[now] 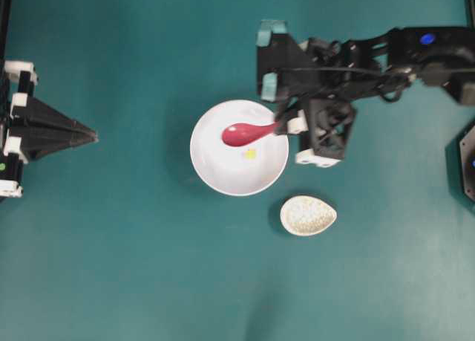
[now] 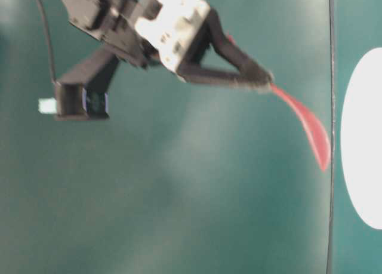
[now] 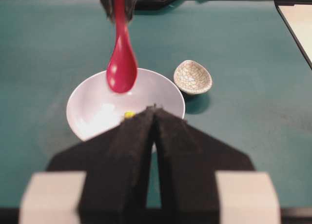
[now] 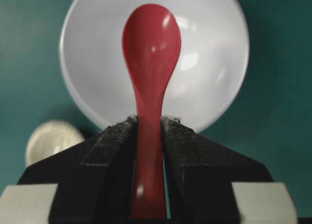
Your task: Scoop the yellow hexagonal prism block from the bowl with a spoon using the right arm.
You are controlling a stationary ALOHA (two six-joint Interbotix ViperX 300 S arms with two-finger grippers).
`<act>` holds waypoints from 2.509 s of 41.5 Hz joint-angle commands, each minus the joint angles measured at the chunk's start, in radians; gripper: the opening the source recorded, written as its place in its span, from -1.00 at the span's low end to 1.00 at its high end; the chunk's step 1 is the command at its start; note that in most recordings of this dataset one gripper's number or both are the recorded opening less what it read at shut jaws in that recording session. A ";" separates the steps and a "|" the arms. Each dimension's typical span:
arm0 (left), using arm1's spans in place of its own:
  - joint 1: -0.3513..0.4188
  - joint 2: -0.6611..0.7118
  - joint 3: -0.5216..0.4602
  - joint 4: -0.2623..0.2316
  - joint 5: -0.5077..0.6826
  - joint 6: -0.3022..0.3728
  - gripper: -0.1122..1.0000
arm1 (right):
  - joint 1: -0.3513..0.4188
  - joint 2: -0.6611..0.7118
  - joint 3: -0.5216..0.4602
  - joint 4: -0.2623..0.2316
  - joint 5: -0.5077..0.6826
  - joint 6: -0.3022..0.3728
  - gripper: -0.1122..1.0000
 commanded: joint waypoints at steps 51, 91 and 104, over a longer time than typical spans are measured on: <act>-0.002 0.005 -0.028 0.002 -0.005 0.000 -0.79 | -0.003 0.324 -0.336 -0.002 0.495 0.069 -0.37; 0.000 0.005 -0.028 0.002 -0.005 0.000 -0.79 | -0.021 0.357 -0.327 -0.055 0.149 0.044 -0.37; -0.002 0.005 -0.026 0.002 -0.005 0.000 -0.79 | -0.003 0.311 -0.232 -0.046 0.006 0.055 -0.37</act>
